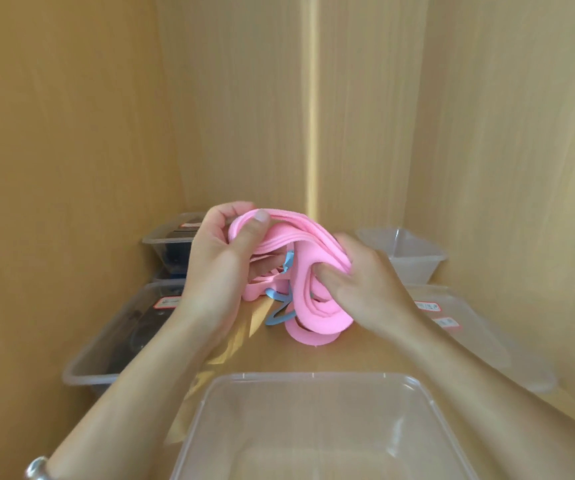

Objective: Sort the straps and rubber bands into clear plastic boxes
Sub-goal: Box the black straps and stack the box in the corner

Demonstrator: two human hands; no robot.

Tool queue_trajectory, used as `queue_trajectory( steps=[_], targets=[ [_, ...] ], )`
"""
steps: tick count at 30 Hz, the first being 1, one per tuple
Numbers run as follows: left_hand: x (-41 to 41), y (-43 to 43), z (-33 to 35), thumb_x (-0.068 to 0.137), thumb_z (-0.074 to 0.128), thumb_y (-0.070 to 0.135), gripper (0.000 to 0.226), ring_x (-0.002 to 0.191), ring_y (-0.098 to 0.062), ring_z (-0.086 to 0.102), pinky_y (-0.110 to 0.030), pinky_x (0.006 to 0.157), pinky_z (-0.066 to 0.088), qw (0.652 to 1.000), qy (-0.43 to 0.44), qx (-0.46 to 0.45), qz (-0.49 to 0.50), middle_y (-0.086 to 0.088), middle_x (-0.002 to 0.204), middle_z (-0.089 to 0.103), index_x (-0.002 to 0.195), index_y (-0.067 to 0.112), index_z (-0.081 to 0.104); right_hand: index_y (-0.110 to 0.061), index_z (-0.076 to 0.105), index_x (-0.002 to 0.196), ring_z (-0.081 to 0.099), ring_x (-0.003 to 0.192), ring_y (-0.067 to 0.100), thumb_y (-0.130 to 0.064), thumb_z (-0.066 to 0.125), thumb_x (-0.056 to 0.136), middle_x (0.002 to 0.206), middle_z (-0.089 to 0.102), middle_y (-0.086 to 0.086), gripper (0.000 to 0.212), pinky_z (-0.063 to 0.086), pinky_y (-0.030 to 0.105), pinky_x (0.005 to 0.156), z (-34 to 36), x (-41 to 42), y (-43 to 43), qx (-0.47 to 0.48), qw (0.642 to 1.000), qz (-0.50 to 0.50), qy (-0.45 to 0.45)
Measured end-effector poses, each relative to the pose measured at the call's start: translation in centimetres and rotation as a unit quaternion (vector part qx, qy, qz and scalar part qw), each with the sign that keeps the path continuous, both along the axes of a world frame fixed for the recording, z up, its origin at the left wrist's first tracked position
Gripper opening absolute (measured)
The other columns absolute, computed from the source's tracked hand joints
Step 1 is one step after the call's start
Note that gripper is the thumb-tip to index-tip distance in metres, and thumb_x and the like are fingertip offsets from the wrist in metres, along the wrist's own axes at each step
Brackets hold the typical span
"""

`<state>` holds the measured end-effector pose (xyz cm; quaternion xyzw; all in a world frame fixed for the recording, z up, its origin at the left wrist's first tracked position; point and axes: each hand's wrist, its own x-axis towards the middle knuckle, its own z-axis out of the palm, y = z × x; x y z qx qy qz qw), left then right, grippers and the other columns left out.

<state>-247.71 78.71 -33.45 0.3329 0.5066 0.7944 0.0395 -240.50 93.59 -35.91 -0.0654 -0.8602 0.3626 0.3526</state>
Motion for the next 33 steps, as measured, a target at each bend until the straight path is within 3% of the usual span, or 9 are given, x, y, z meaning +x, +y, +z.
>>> queue_trajectory(
  steps=[7,12,14,17,21,23,25,28,33],
  targets=[
    [0.3,0.5,-0.9,0.094,0.057,0.025,0.019,0.079,-0.017,0.07,-0.029,0.067,0.058,0.988,0.037,-0.152,0.001,-0.007,0.097,0.07,0.108,0.014,0.061,-0.018,0.059,0.089,0.059,0.076,0.025,-0.012,0.051,0.082,0.08,0.064,0.002,0.012,0.048,0.036,0.066,0.4,0.0,0.5,-0.022,0.996,-0.082,0.006],
    [0.4,1.2,-1.6,0.094,0.057,0.029,0.015,0.094,-0.023,0.067,-0.042,0.083,0.056,0.968,0.099,-0.23,0.021,-0.002,0.102,0.069,0.103,0.022,0.066,-0.018,0.063,0.086,0.056,0.069,0.016,-0.01,0.052,0.084,0.078,0.064,-0.001,0.014,0.043,0.029,0.061,0.8,-0.1,0.4,-0.122,0.988,-0.078,0.051],
    [0.3,1.2,-1.7,0.087,0.065,0.027,0.017,0.09,-0.028,0.066,-0.047,0.082,0.056,0.968,0.093,-0.232,0.024,-0.007,0.102,0.066,0.103,0.02,0.065,-0.018,0.065,0.089,0.06,0.072,0.017,-0.008,0.053,0.084,0.083,0.068,0.004,0.016,0.047,0.03,0.064,0.9,-0.1,0.0,-0.188,0.98,-0.028,0.05],
    [0.0,0.8,-1.3,0.067,0.076,0.031,0.036,0.075,-0.019,0.061,-0.04,0.073,0.057,0.97,0.101,-0.223,0.017,-0.009,0.088,0.064,0.095,0.014,0.063,-0.02,0.068,0.098,0.067,0.078,0.018,-0.008,0.058,0.083,0.087,0.073,0.003,0.022,0.051,0.029,0.062,0.8,-0.3,-0.2,-0.29,0.952,0.096,0.006],
    [0.4,0.7,-1.2,0.058,0.079,0.034,0.04,0.067,-0.019,0.057,-0.038,0.064,0.052,0.967,0.131,-0.22,0.003,-0.003,0.075,0.06,0.083,0.014,0.056,-0.01,0.061,0.118,0.063,0.095,0.03,-0.015,0.053,0.071,0.102,0.067,0.015,0.048,0.048,0.044,0.083,1.0,-0.2,0.7,-0.398,0.885,0.241,-0.015],
    [0.4,0.8,-1.2,0.061,0.085,0.04,0.044,0.068,-0.022,0.058,-0.046,0.067,0.053,0.968,0.124,-0.217,0.023,-0.004,0.076,0.061,0.083,0.016,0.055,-0.004,0.06,0.118,0.063,0.096,0.03,-0.021,0.053,0.078,0.103,0.067,0.017,0.043,0.048,0.045,0.087,1.4,0.3,0.3,-0.4,0.861,0.314,-0.022],
    [0.2,0.7,-1.3,0.064,0.085,0.041,0.046,0.067,-0.018,0.056,-0.043,0.063,0.05,0.964,0.132,-0.226,0.051,-0.006,0.075,0.06,0.081,0.014,0.052,-0.005,0.062,0.115,0.065,0.096,0.032,-0.034,0.064,0.081,0.105,0.067,0.022,0.045,0.049,0.048,0.09,1.1,0.3,-0.7,-0.342,0.889,0.302,-0.037],
    [0.2,0.7,-1.5,0.066,0.08,0.032,0.041,0.068,-0.013,0.049,-0.036,0.063,0.045,0.931,0.189,-0.292,0.113,-0.01,0.078,0.06,0.084,0.009,0.051,-0.012,0.068,0.106,0.068,0.093,0.033,-0.042,0.081,0.067,0.104,0.071,0.02,0.051,0.054,0.046,0.088,0.2,-0.3,-1.9,-0.321,0.925,0.197,-0.057],
    [0.8,0.1,-0.9,0.071,0.081,0.037,0.04,0.068,-0.009,0.048,-0.031,0.067,0.045,0.915,0.253,-0.313,0.019,0.001,0.08,0.056,0.093,0.017,0.054,-0.009,0.07,0.101,0.068,0.079,0.027,-0.017,0.073,0.08,0.089,0.072,0.015,0.023,0.055,0.046,0.08,0.6,0.1,-1.2,-0.367,0.916,0.156,-0.04]
  ],
)
